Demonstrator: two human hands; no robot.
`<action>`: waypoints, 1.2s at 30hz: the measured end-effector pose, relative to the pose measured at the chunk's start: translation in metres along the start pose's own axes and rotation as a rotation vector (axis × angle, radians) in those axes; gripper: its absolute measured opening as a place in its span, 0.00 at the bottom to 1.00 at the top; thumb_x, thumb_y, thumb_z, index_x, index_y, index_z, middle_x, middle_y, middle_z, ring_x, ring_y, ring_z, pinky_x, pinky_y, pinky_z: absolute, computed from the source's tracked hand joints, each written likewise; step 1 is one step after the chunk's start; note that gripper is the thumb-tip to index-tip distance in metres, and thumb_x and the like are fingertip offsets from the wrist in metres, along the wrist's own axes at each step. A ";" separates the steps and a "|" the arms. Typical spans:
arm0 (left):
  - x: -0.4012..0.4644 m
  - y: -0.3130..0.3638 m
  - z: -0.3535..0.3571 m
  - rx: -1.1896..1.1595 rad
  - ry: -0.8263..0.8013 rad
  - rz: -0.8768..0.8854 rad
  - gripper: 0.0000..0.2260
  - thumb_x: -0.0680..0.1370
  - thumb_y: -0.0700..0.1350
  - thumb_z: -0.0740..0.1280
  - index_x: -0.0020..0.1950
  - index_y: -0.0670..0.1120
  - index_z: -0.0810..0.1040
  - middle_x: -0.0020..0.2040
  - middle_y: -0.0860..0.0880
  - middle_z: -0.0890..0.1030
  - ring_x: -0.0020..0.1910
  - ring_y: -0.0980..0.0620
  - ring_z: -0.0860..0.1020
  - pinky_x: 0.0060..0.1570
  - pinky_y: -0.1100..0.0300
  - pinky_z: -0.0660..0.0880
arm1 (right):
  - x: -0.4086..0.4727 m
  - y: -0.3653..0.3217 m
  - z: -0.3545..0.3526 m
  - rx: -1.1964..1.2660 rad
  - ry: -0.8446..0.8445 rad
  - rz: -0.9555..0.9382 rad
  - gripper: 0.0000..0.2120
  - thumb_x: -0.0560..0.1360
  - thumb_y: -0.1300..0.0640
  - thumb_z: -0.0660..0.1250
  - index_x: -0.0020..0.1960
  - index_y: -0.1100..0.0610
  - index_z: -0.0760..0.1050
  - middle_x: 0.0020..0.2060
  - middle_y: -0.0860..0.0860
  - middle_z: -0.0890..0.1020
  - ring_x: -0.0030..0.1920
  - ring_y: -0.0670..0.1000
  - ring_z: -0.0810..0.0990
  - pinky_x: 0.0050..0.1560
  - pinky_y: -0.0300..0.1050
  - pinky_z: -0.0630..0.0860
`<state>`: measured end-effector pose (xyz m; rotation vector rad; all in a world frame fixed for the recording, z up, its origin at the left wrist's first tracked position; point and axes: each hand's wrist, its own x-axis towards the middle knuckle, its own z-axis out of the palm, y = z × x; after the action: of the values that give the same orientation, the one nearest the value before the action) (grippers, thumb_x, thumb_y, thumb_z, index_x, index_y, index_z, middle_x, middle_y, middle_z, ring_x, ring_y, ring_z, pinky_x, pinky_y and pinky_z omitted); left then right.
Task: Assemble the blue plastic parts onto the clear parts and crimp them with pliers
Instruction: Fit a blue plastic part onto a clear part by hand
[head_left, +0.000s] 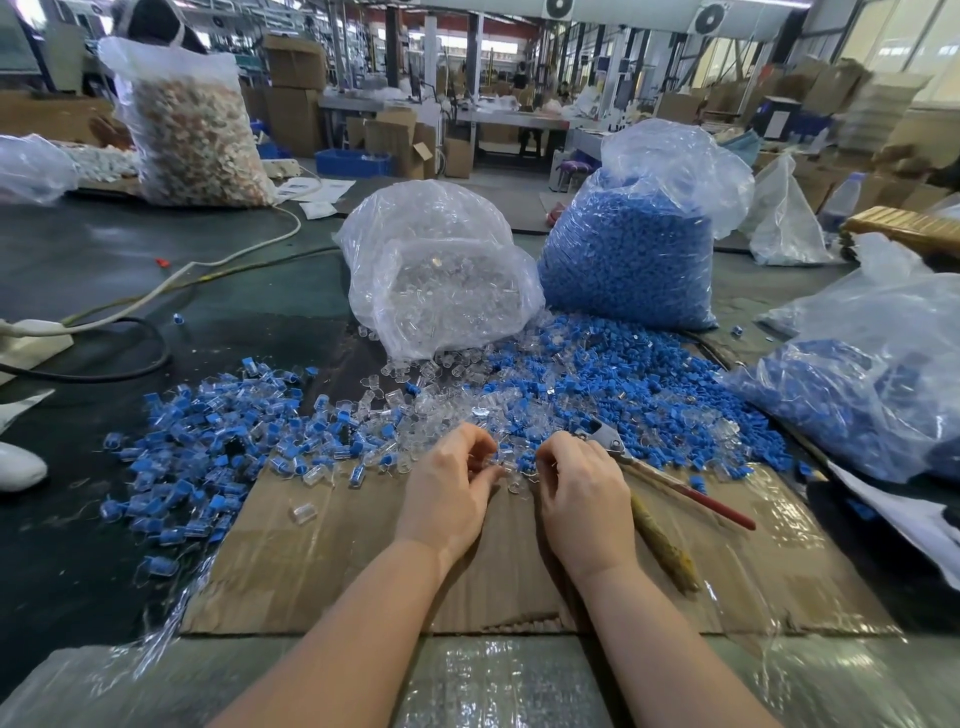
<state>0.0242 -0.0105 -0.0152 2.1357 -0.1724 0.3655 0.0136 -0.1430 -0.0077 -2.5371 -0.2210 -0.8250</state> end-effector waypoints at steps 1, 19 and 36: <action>0.000 0.000 0.000 0.005 0.001 -0.002 0.10 0.73 0.40 0.71 0.44 0.53 0.73 0.41 0.54 0.79 0.42 0.59 0.78 0.43 0.72 0.72 | 0.000 0.000 0.000 -0.001 0.003 -0.005 0.10 0.67 0.70 0.70 0.37 0.58 0.72 0.31 0.52 0.76 0.33 0.55 0.75 0.35 0.47 0.70; -0.003 0.006 -0.005 0.141 -0.006 0.085 0.11 0.76 0.42 0.67 0.58 0.50 0.78 0.44 0.56 0.71 0.43 0.59 0.71 0.49 0.69 0.66 | 0.000 0.000 0.001 -0.028 -0.050 -0.015 0.08 0.68 0.70 0.69 0.38 0.59 0.73 0.32 0.52 0.77 0.35 0.55 0.74 0.37 0.49 0.71; -0.001 0.006 -0.004 0.061 0.033 0.026 0.07 0.75 0.41 0.68 0.52 0.47 0.82 0.45 0.53 0.82 0.42 0.60 0.76 0.44 0.81 0.67 | 0.001 -0.002 -0.001 -0.013 -0.040 -0.013 0.09 0.68 0.70 0.69 0.38 0.58 0.73 0.31 0.52 0.76 0.34 0.55 0.74 0.36 0.47 0.70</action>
<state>0.0206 -0.0106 -0.0084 2.1874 -0.1720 0.4261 0.0131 -0.1419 -0.0061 -2.5689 -0.2461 -0.7842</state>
